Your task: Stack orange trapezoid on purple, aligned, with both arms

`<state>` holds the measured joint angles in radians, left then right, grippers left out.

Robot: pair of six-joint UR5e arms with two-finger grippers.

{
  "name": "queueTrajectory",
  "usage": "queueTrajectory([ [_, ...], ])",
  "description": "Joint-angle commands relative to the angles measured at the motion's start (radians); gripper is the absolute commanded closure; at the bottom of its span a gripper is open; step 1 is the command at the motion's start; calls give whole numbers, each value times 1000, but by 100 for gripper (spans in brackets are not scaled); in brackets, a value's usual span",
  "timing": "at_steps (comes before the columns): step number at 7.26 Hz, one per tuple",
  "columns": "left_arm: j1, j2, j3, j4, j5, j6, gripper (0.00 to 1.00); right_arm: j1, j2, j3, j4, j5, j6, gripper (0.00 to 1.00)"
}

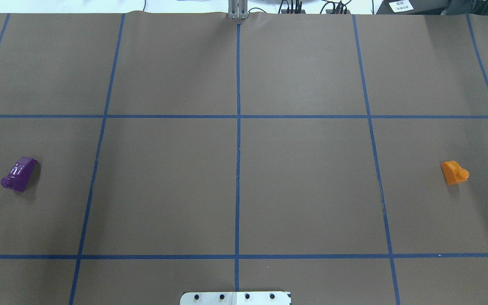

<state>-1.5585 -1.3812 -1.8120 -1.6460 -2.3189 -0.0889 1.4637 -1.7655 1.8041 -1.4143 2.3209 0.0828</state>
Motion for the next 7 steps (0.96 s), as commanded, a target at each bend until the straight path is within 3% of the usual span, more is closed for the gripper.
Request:
queueTrajectory([
  [1, 0, 2, -27, 6, -7, -11, 0, -2, -3, -2, 0, 29, 0, 0],
  [5, 14, 18, -17, -5, -52, 0, 0, -2, -3, -3, 0, 32, 0, 0],
  [6, 78, 18, -17, -32, -130, -8, 0, -2, -3, -3, 0, 32, 0, 0],
  [7, 185, 5, -17, -52, -135, -62, 0, -5, -3, -3, 0, 32, 0, 0],
])
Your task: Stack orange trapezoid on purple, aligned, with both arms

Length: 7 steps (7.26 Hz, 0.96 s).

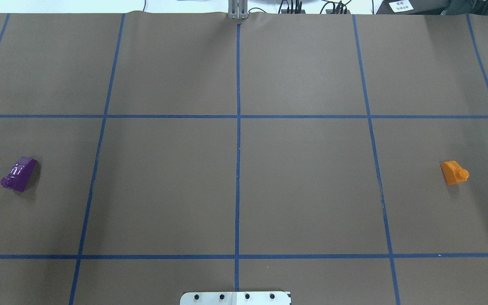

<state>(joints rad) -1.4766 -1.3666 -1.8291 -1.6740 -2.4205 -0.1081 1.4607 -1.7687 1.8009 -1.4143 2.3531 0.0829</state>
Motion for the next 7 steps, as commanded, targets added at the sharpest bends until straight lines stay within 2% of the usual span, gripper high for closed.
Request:
queueTrajectory([
  [1, 216, -35, -9, -85, -20, -205, 0, -9, -5, 0, 0, 6, 0, 0],
  [2, 284, -37, 4, -208, 13, -276, 0, -11, -9, 2, 1, 15, 0, 0],
  [4, 492, -67, 8, -236, 166, -404, 0, -19, -9, 0, 1, 15, 0, 0],
  [5, 524, -69, 33, -240, 225, -406, 0, -20, -9, 2, 1, 15, 0, 0],
  [7, 536, -92, 82, -242, 228, -409, 0, -25, -11, 0, 3, 20, 0, 0],
])
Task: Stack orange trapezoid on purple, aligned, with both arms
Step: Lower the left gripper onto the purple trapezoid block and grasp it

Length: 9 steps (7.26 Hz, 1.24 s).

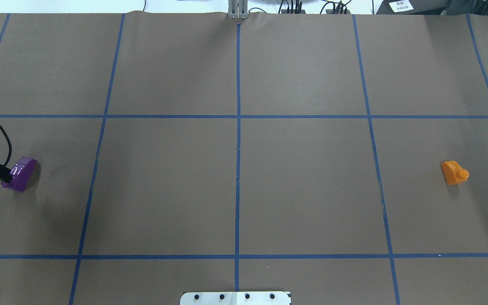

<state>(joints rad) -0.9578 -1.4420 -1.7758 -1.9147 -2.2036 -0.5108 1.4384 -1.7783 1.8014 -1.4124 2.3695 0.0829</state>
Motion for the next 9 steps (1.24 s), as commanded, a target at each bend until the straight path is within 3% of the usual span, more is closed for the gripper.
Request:
queueTrajectory([
  [1, 24, -38, 56, -1, 5, -6, 0, -6, -4, -1, 1, 5, 0, 0],
  [3, 30, -58, 78, -1, 4, -6, 1, -9, -4, -2, 1, 7, 0, 0],
  [4, 31, -60, 81, -1, 2, -6, 9, -12, -6, -2, 0, 8, 0, 0],
  [6, 43, -63, 81, 0, -4, -6, 52, -12, -4, -4, 0, 8, 1, 0],
  [8, 48, -64, 76, -1, -100, -15, 100, -18, -4, -5, 1, 10, 5, 0],
  [9, 48, -69, 43, 2, -166, -108, 100, -18, -1, -5, 1, 10, 5, 0],
])
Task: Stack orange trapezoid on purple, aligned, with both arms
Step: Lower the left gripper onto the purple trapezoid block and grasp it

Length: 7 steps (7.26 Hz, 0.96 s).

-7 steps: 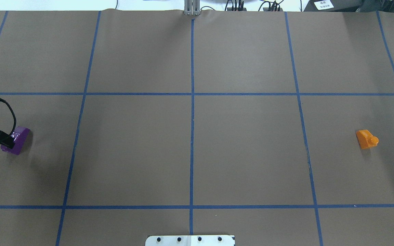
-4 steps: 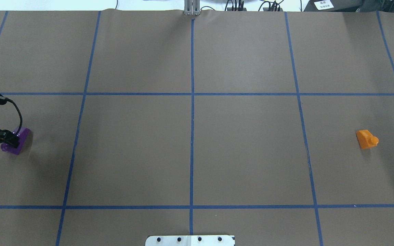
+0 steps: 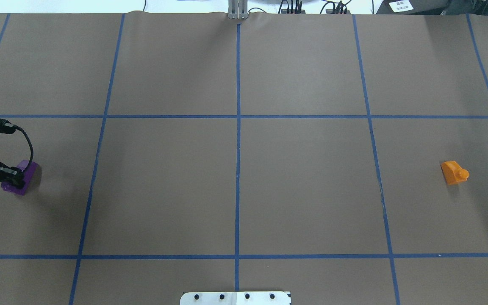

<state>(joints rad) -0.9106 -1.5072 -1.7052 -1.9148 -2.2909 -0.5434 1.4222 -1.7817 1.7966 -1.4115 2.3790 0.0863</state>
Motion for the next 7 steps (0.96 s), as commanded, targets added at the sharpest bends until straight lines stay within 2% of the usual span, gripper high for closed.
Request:
queueTrajectory([
  [1, 1, -74, -65, 14, -102, -239, 100, -2, 5, 0, 6, 0, 4, 0],
  [3, 57, -276, -74, 16, -95, -497, 100, -2, 8, 1, 6, -1, 1, 0],
  [4, 150, -388, -55, 17, -67, -644, 100, -2, 11, 0, 6, -3, 0, 0],
  [5, 251, -532, 16, 20, 47, -755, 100, -3, 16, 7, 8, -4, 0, 0],
  [6, 307, -700, 133, 69, 118, -788, 100, -3, 16, 6, 43, -6, -2, 0],
  [7, 317, -904, 280, 197, 129, -785, 100, -3, 16, 3, 81, -6, 4, 0],
])
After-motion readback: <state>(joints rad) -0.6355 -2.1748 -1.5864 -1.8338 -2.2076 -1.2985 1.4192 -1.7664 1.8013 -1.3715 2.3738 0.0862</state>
